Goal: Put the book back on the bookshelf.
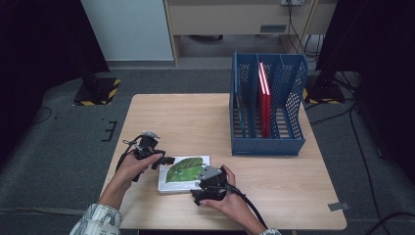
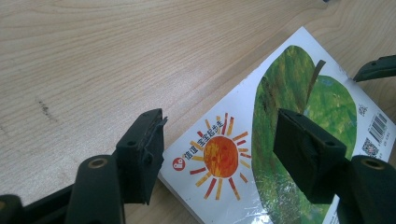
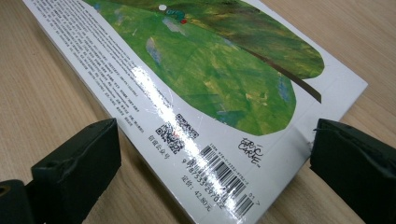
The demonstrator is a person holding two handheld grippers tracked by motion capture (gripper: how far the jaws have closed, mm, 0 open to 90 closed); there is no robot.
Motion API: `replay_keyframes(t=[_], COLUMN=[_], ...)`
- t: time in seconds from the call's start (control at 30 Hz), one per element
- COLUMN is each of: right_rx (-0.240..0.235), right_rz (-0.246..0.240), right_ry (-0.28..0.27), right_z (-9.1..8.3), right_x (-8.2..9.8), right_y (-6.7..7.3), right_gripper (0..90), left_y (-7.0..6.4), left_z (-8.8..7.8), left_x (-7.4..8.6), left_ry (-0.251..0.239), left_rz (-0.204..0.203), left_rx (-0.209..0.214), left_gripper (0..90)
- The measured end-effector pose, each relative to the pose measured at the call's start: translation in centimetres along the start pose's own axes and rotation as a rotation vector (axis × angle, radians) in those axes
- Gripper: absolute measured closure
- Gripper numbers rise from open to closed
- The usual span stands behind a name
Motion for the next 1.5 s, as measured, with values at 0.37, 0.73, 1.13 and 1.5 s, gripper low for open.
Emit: replay_keyframes(t=[0.37,0.73,1.13,1.5], right_rx=[0.006,-0.007,-0.017,-0.010], right_rz=[-0.050,-0.038,-0.045,-0.053], right_ry=[-0.006,-0.004,-0.006,-0.008], right_z=[0.0,0.0,0.0,0.2], right_x=[-0.7,-0.5,-0.5,-0.6], right_y=[0.8,0.7,0.7,1.0], right_gripper=[4.0,4.0,3.8,3.6], left_y=[-0.5,1.1,1.2,0.8], left_z=[-0.4,0.3,1.1,0.7], left_x=[-0.5,0.6,1.1,0.9], left_ry=[-0.016,0.035,0.065,0.055], left_rz=[0.001,-0.017,-0.022,-0.053], left_rx=[-0.002,-0.032,-0.025,-0.012], left_gripper=[33.1,32.2,33.8,33.8])
Point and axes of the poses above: each handheld gripper's, and its own axes: z roughly forward along the jaws, x roughly out of its underside, y roughly to its left, the point moved 5 cm from there along z, roughly forward along the jaws, and after that the axes turned 12 degrees about -z, right-handed, at the moved point
